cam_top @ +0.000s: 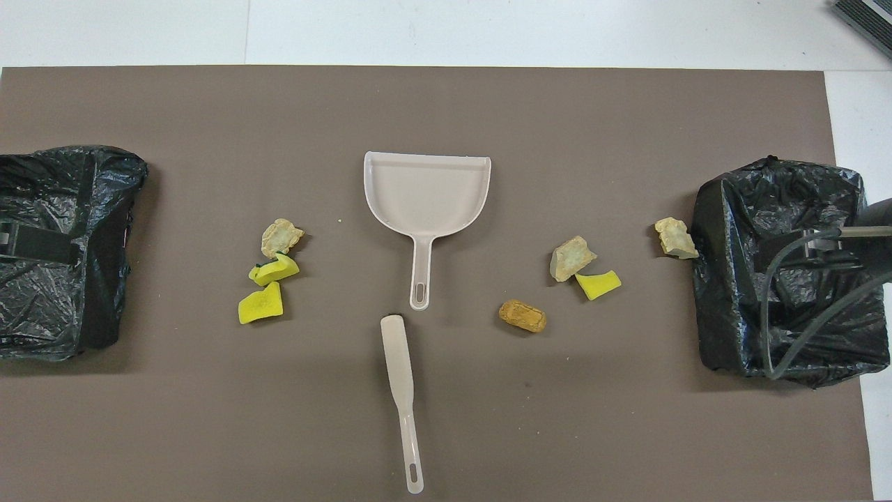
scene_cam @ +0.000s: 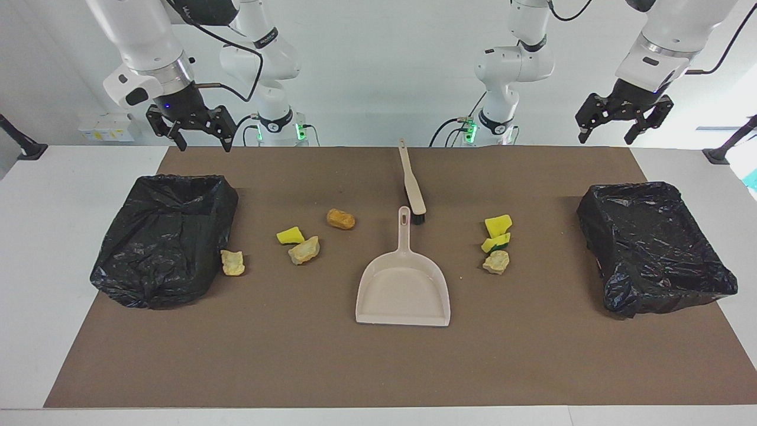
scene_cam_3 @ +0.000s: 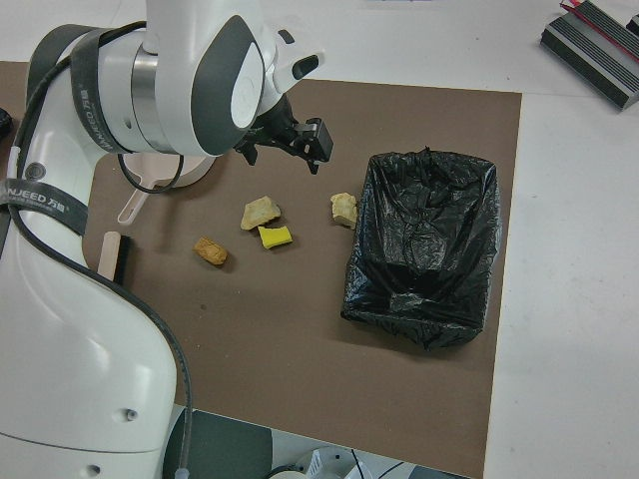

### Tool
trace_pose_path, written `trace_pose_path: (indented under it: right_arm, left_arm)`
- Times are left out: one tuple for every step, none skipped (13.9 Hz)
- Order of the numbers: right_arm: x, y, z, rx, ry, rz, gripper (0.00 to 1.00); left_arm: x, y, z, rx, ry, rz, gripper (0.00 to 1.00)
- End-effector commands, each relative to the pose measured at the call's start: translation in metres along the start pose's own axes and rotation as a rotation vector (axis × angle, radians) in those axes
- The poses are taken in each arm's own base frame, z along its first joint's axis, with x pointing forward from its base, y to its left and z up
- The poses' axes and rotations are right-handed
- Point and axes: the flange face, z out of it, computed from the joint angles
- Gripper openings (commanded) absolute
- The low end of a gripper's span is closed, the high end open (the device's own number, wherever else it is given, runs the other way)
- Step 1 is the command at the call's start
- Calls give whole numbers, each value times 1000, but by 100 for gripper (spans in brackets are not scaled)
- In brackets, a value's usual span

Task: Sweep and dump trash in bin

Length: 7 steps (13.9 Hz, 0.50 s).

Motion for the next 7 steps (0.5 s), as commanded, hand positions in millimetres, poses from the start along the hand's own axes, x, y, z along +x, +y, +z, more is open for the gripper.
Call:
trace_pose_path:
  right_arm:
    - [-1,-4,11,5,-7,3,100]
    - [2,-7,17,3,-19,-1,100]
    - [6,-9,21,8,-24,-4,100]
    - [10,-14,21,11,-20,-9,100]
    - [16,-30,25,14,-27,-32,100]
    - [23,-38,33,18,-37,-38,100]
    - [26,-44,40,17,-48,-24,100]
  left_arm:
    - [-2,-1,-6,5,-11,13,100]
    - [-2,-2,-6,1,-9,7,100]
    - [-2,-2,-6,-1,-9,6,100]
    - [-3,-1,-6,-1,-11,4,100]
    - [-3,3,-4,-1,-18,2,100]
    - [-6,6,-1,-4,-21,6,100]
    - [-9,10,3,-4,-24,15,100]
